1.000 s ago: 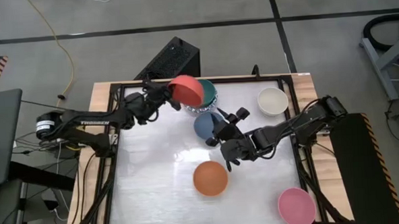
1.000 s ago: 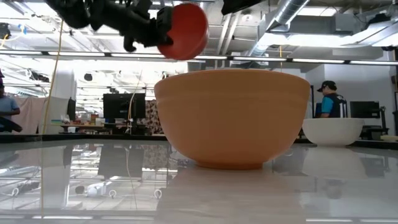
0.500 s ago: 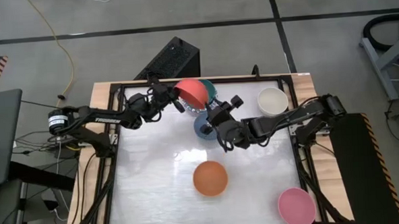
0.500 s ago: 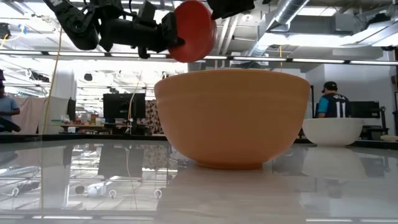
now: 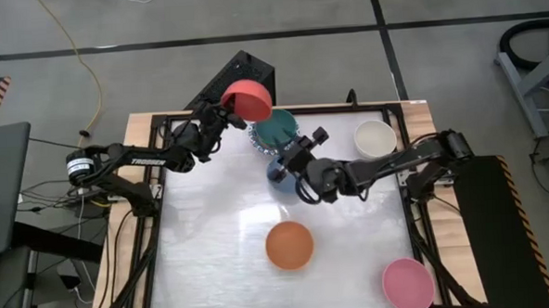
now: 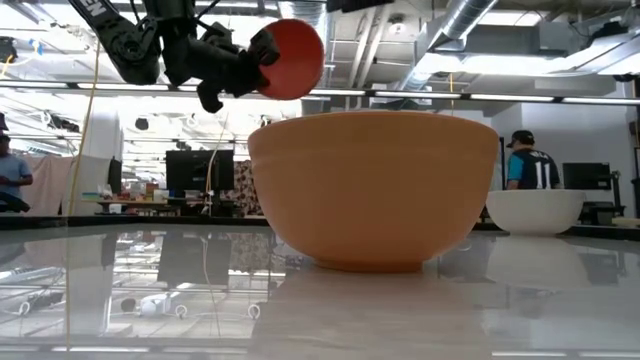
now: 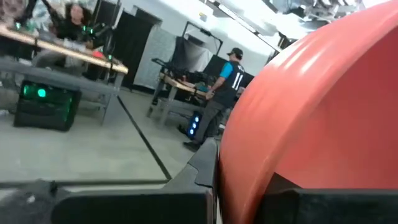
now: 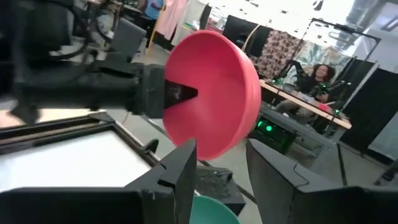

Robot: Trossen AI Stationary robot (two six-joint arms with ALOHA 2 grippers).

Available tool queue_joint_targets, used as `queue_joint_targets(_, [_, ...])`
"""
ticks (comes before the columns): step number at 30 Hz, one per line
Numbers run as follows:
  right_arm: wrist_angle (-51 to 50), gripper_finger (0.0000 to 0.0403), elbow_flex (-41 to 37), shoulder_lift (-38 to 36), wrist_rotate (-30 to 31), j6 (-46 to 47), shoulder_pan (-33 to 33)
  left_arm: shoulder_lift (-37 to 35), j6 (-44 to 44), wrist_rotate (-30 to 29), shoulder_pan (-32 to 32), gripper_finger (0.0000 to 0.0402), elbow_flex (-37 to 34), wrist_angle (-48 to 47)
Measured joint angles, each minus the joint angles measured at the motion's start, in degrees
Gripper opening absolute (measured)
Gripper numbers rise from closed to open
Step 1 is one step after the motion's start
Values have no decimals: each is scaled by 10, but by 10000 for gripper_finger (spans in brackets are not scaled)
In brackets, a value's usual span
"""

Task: Nest bowls inside each other
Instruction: Stack the orange bowl on top of the green bowl

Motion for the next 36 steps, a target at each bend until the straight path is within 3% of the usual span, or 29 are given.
queue_joint_targets(5, [113,159,0,40,-10,-83,-39,0,63,-49,-15,0,3,-1])
queue_joint_targets(9, [242,159,0,77,-45,-164,-62,0,85,-56,-16,0,3,3])
queue_joint_targets(14, [341,159,0,107,-46,-241,-75,0,102,-56,-17,0,3,1])
queue_joint_targets(28, [334,159,0,116,-47,-246,-134,0,114,-42,-24,0,3,-1])
queue_joint_targets(36, [257,132,0,116,-52,-147,-158,0,113,-15,-24,0,3,-2])
